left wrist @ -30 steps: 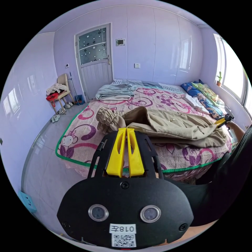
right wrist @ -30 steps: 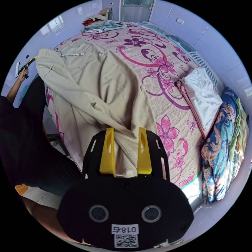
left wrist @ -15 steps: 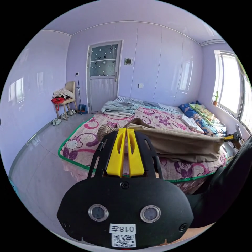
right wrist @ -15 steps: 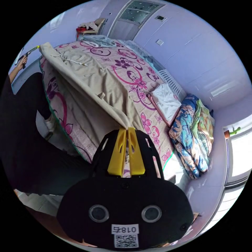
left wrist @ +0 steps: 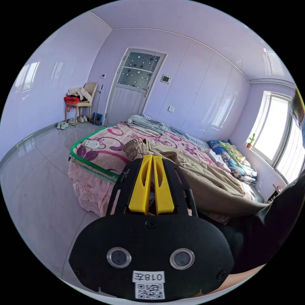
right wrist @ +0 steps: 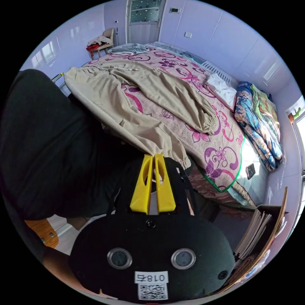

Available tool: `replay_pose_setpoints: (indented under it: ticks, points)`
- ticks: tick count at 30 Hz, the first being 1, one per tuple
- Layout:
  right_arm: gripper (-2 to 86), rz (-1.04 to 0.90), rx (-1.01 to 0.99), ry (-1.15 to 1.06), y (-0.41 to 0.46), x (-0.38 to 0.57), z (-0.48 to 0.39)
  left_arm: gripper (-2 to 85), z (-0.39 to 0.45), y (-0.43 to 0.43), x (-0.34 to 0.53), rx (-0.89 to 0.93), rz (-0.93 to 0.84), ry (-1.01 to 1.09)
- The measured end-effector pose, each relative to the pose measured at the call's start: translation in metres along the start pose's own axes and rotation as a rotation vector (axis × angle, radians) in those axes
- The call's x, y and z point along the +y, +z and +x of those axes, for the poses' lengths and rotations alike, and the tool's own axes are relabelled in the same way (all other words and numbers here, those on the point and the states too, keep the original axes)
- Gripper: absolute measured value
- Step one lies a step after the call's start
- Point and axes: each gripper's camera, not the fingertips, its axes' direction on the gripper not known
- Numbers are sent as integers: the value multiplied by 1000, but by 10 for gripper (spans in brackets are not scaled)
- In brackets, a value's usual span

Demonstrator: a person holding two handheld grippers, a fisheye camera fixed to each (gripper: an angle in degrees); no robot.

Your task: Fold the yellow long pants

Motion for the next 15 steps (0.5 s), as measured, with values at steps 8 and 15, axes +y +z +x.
replay_pose_setpoints:
  ticks: [8,15]
  points:
    - [0,221,222,29,-38,12,25,-10,-27,21,7,139,48,66]
    - [-1,278,408,-24,-72,16,33,-10,-28,23,20,199,135,92]
